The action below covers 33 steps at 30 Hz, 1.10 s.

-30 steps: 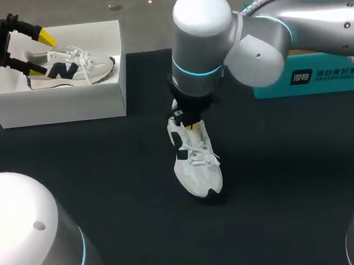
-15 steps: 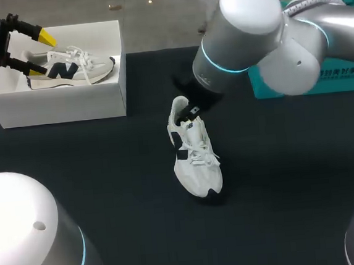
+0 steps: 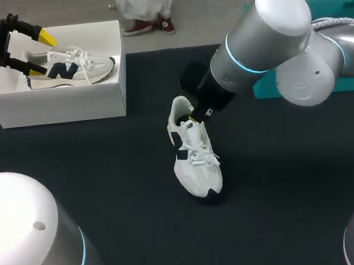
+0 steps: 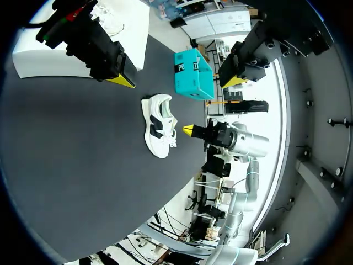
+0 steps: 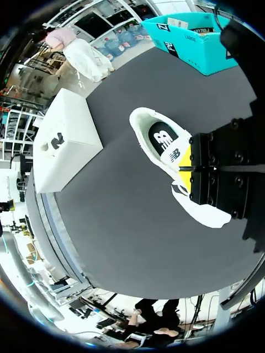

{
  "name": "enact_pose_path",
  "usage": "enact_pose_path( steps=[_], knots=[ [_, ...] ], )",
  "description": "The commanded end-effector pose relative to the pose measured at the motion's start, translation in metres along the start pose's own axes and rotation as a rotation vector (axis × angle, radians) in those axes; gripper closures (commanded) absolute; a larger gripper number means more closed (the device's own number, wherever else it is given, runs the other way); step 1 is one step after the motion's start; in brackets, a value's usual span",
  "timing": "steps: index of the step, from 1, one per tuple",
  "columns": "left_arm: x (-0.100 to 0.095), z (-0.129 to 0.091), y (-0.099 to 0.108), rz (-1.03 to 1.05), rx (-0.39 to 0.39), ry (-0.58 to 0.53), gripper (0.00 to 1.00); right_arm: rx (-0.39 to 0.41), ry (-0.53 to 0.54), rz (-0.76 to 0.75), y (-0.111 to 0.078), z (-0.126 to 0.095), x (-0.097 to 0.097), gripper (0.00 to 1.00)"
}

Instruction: Take the shoe out of the shoebox, open the shoe tongue, remove and reinsert the insole, then place the shoe into the shoebox

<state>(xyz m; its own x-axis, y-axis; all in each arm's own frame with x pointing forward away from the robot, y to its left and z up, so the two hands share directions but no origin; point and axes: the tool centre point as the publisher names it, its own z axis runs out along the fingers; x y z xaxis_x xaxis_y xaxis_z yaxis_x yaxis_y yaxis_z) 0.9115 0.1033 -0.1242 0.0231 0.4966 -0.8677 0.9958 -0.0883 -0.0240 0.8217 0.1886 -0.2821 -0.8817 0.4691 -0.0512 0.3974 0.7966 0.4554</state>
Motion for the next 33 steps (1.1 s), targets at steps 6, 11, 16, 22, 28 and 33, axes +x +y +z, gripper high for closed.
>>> enact_pose_path(
  steps=[6,11,16,22,28,33],
  knots=[
    [0.0,0.0,-0.001,0.0,0.0,0.003,0.0,0.222,-0.029,-0.381,0.026,0.005,-0.018,1.0],
    [0.0,0.0,-0.001,0.0,0.0,0.003,0.0,0.274,-0.042,-0.418,0.035,0.011,-0.031,1.0],
    [0.0,0.0,-0.001,0.0,0.0,0.003,0.0,0.278,-0.039,-0.401,0.047,0.023,-0.05,0.77],
    [0.0,0.0,-0.001,0.0,0.0,0.003,0.0,0.269,-0.03,-0.372,0.06,0.037,-0.077,0.58],
    [0.0,0.0,-0.001,0.0,0.0,0.003,0.0,0.29,-0.046,-0.376,0.062,0.053,-0.097,0.52],
    [0.0,0.0,-0.001,0.0,0.0,0.003,0.0,0.297,-0.052,-0.406,0.062,0.059,-0.108,0.27]
  ],
)
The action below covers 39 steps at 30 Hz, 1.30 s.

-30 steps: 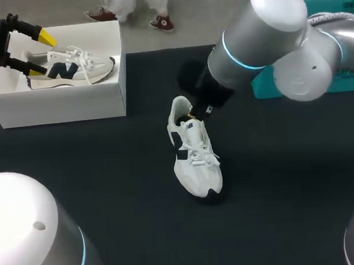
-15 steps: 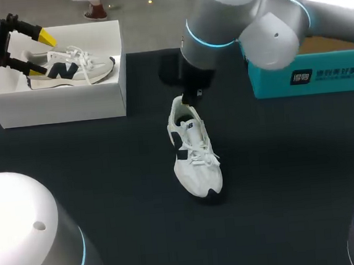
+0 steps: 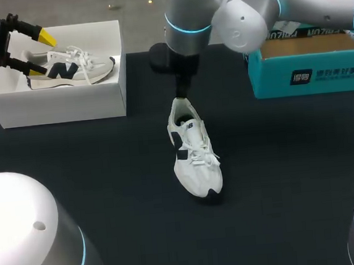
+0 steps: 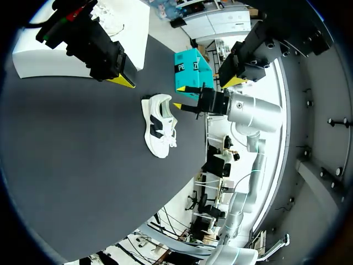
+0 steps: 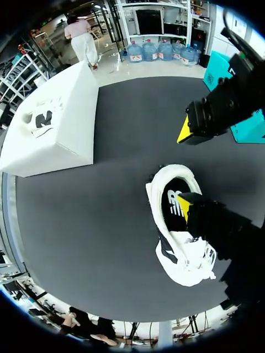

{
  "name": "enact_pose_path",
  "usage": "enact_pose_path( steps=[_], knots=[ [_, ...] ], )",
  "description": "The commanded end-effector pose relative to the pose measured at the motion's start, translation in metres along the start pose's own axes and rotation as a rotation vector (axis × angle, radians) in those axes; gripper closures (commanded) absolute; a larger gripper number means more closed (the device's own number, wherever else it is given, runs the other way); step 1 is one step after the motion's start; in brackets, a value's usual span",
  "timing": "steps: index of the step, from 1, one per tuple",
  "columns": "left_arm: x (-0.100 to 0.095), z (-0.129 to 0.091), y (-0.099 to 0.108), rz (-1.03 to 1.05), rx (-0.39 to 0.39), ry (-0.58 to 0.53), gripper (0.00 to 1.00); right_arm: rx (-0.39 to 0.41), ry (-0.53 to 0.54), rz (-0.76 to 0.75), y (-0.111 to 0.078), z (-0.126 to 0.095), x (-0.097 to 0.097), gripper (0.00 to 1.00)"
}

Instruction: Take the shoe out of the shoebox, open the shoe tongue, remove and reinsert the insole, then place the shoe into the shoebox

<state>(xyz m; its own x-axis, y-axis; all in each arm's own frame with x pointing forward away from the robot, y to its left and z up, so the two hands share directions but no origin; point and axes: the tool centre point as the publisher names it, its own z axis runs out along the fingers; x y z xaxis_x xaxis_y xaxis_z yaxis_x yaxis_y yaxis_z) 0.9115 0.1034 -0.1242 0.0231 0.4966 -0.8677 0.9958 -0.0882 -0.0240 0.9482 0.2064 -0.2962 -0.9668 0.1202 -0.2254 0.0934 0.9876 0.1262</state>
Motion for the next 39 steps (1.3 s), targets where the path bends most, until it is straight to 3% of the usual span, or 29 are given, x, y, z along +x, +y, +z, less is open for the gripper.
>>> enact_pose_path(
  steps=[1,4,5,28,32,39],
  knots=[
    [0.0,0.0,-0.001,0.0,0.0,0.003,0.0,0.002,0.012,-0.018,0.003,0.008,-0.008,0.24],
    [0.0,0.0,-0.001,0.0,0.0,0.003,0.0,0.001,0.013,-0.039,0.002,0.013,-0.009,0.02],
    [0.0,0.0,-0.001,0.0,0.0,0.003,0.0,0.002,0.014,-0.044,0.002,0.014,-0.009,0.0],
    [0.0,0.0,-0.001,0.0,0.0,0.003,0.0,0.049,0.06,-0.157,0.001,0.074,-0.017,0.0],
    [0.0,0.0,-0.001,0.0,0.0,0.003,0.0,0.049,0.073,-0.155,-0.001,0.082,-0.018,0.1],
    [0.0,0.0,-0.001,0.0,0.0,0.003,0.0,0.054,0.095,-0.161,-0.005,0.095,-0.015,0.19]
  ],
)
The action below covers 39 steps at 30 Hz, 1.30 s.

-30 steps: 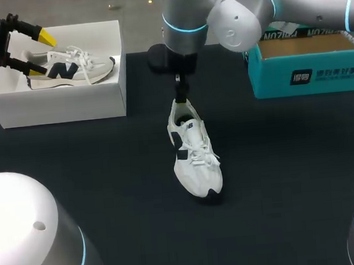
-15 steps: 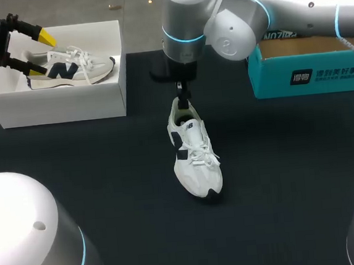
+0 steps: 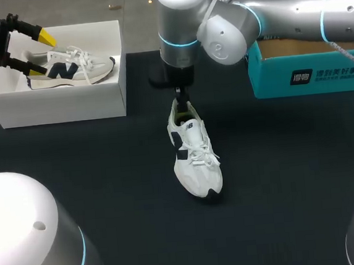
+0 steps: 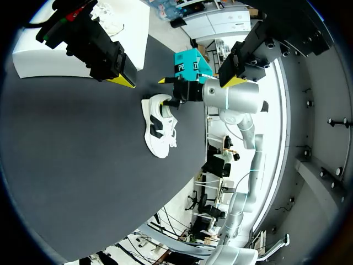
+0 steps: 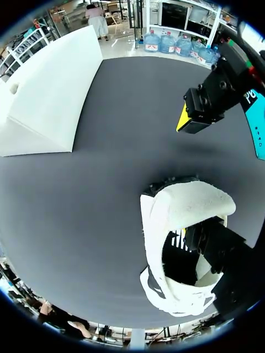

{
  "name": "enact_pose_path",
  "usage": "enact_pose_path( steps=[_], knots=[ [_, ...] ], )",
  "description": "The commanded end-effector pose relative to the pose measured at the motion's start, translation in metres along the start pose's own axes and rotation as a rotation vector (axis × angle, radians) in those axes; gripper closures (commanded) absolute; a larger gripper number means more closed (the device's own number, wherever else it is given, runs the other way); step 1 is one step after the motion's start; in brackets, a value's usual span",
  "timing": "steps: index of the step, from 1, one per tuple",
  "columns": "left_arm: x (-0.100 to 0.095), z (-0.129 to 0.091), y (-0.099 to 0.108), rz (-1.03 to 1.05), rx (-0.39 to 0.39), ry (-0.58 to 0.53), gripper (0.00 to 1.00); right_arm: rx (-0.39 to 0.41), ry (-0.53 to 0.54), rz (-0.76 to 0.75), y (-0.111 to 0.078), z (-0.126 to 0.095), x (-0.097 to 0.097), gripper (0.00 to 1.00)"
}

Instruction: Take the shoe out of the shoebox, open the shoe tongue, remove and reinsert the insole, then place the shoe into the shoebox

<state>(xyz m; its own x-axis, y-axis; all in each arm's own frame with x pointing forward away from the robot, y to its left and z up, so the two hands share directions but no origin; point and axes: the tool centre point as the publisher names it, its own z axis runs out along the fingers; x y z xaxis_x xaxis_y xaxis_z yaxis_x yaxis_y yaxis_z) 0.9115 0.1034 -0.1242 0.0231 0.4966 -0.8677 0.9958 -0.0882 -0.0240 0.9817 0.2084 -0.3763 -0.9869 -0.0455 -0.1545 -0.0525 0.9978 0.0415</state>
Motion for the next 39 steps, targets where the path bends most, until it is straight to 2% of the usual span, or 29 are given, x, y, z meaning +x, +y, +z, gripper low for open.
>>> enact_pose_path(
  steps=[1,3,4,5,6,8,11,12,13,17,21,24,33,39],
  knots=[
    [0.0,0.0,-0.001,0.0,0.0,0.003,0.0,-0.004,0.014,0.001,-0.001,0.011,-0.001,0.22],
    [0.0,0.0,-0.001,0.0,0.0,0.003,0.0,-0.002,0.02,0.001,-0.002,0.014,0.0,0.26],
    [0.0,0.0,-0.001,0.0,0.0,0.003,0.0,0.0,0.025,0.001,-0.003,0.015,0.001,0.31],
    [0.0,0.0,-0.001,0.0,0.0,0.003,0.0,-0.001,0.029,0.004,-0.003,0.015,0.002,0.45],
    [0.0,0.0,-0.001,0.0,0.0,0.003,0.0,-0.008,0.031,0.01,-0.003,0.015,0.002,0.51],
    [0.0,0.0,-0.001,0.0,0.0,0.003,0.0,-0.012,0.032,0.013,-0.003,0.015,0.004,0.56],
    [0.0,0.0,-0.001,0.0,0.0,0.003,0.0,-0.01,0.033,0.007,-0.003,0.016,0.008,0.78],
    [0.0,0.0,-0.001,0.0,0.0,0.003,0.0,-0.008,0.035,0.005,-0.003,0.017,0.01,0.94],
    [0.0,0.0,-0.001,0.0,0.0,0.003,0.0,-0.007,0.036,0.005,-0.003,0.017,0.011,1.0],
    [0.0,0.0,-0.001,0.0,0.0,0.003,0.0,0.002,0.036,0.002,-0.005,0.014,0.019,1.0],
    [0.0,0.0,-0.001,0.0,0.0,0.003,0.0,0.014,0.032,0.002,-0.006,-0.001,0.024,1.0],
    [0.0,0.0,-0.001,0.0,0.0,0.003,0.0,0.015,0.028,0.001,-0.007,-0.02,0.025,1.0],
    [0.0,0.0,-0.001,0.0,0.0,0.003,0.0,-0.045,0.012,-0.012,-0.011,-0.085,0.02,1.0],
    [0.0,0.0,-0.001,0.0,0.0,0.003,0.0,-0.026,0.048,-0.036,-0.01,-0.127,0.019,1.0]
  ],
)
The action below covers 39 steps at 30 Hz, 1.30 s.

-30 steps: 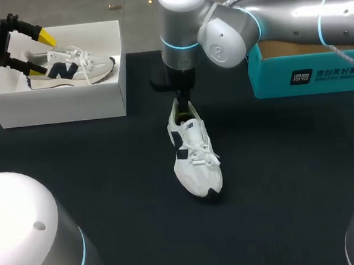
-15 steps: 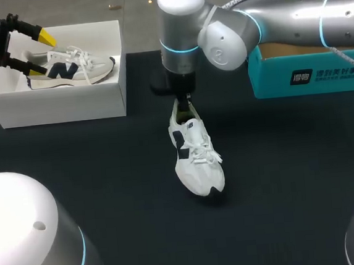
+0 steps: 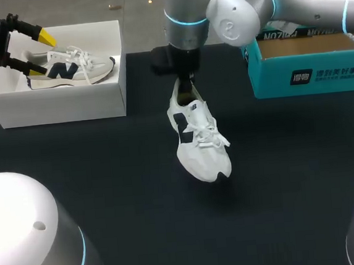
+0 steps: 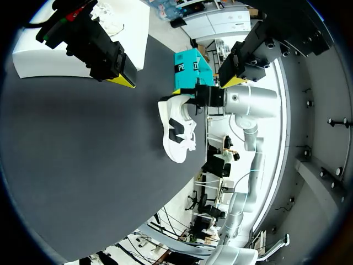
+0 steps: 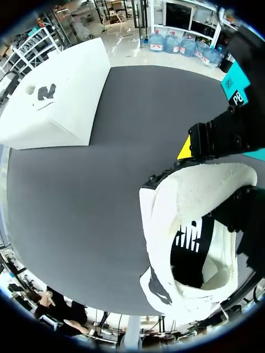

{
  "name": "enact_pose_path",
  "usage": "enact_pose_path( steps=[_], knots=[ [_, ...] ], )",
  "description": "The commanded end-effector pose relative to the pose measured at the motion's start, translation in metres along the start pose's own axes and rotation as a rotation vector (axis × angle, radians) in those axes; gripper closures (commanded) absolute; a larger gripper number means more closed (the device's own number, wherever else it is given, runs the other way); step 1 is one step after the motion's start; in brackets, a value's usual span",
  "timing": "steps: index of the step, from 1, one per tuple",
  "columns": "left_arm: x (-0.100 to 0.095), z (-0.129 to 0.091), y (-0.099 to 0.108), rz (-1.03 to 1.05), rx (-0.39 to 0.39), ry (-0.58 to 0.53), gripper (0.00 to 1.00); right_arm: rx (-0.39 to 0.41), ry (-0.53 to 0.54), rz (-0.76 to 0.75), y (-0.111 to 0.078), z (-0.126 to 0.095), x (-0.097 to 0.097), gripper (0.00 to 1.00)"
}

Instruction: Take the shoe out of the shoebox, open the shoe tongue, remove and reinsert the insole, then place the shoe into the shoebox

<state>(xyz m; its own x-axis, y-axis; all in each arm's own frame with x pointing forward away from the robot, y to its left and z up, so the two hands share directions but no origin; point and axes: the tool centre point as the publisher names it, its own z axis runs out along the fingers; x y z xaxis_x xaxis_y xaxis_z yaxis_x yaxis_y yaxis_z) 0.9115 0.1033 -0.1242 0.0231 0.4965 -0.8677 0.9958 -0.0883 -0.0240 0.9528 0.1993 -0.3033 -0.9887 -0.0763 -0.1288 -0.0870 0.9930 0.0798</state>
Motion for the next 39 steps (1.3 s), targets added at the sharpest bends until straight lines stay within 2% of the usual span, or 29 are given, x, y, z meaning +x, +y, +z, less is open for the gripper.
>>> enact_pose_path(
  steps=[1,4,11,23,34,39],
  knots=[
    [0.0,0.0,-0.001,0.0,0.0,0.003,0.0,0.022,0.019,-0.005,-0.004,-0.057,0.002,1.0],
    [0.0,0.0,-0.001,0.0,0.0,0.003,0.0,0.017,0.041,-0.005,-0.003,-0.08,0.001,1.0],
    [0.0,0.0,-0.001,0.0,0.0,0.003,0.0,0.008,0.021,0.026,-0.002,-0.13,-0.004,1.0],
    [0.0,0.0,-0.001,0.0,0.0,0.003,0.0,0.035,-0.043,-0.017,-0.005,-0.198,-0.007,1.0],
    [0.0,0.0,-0.001,0.0,0.0,0.003,0.0,0.039,-0.05,-0.024,-0.01,-0.24,-0.009,1.0],
    [0.0,0.0,-0.001,0.0,0.0,0.003,0.0,0.035,-0.053,-0.025,-0.01,-0.241,-0.008,1.0]
  ],
)
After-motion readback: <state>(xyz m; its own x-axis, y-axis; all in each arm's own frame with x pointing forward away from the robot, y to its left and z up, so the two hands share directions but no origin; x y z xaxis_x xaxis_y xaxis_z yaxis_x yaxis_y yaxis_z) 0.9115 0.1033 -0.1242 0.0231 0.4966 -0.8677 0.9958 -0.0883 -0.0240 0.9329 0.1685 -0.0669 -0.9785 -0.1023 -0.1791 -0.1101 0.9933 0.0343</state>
